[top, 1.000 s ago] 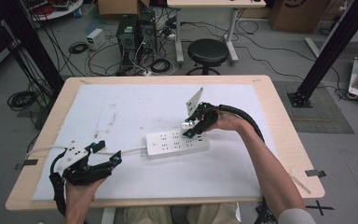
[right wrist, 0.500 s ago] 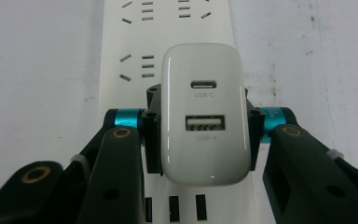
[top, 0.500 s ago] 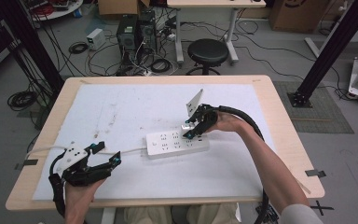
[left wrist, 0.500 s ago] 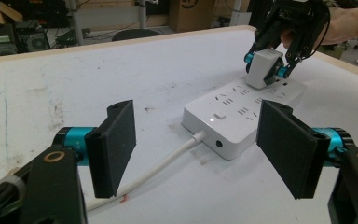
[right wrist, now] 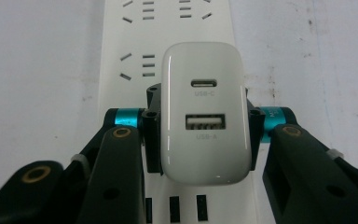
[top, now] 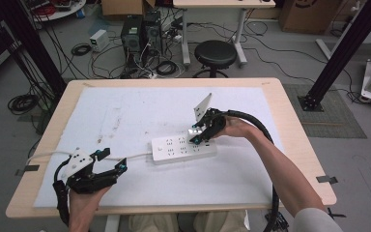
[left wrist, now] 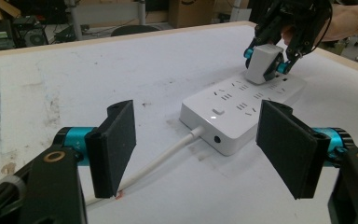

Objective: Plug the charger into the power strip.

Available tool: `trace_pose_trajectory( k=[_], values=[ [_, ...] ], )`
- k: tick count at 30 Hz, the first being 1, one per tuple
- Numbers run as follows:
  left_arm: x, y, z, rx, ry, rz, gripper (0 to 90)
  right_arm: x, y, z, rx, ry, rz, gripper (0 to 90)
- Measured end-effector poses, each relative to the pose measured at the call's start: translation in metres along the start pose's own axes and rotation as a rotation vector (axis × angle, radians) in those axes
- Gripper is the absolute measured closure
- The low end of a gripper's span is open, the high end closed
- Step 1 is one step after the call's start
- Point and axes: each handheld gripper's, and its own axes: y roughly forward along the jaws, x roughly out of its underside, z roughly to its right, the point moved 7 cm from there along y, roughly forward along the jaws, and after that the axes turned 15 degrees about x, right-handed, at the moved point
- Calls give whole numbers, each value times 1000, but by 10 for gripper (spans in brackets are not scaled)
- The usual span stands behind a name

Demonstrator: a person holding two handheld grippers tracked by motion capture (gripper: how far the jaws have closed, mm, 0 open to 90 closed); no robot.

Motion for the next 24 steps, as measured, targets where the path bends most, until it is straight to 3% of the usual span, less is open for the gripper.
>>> trace_pose_trajectory(
  k=[2,6,13,15,18,24],
  values=[
    [0,1,0,-1,-3,1,284,-1,-1,-3,36,-43,-15,640],
    [1,2,0,-1,-2,0,284,-1,-1,-4,58,-51,-24,640],
    [1,2,0,-3,-2,2,284,0,0,-2,33,-29,-21,640],
    [2,1,-1,-2,-7,-1,284,1,3,1,-5,-2,-12,640],
    [2,-1,-1,-8,-7,1,284,1,5,2,-29,1,-3,640],
    [1,-2,0,-7,-5,4,284,2,4,-2,10,-13,10,640]
  ],
)
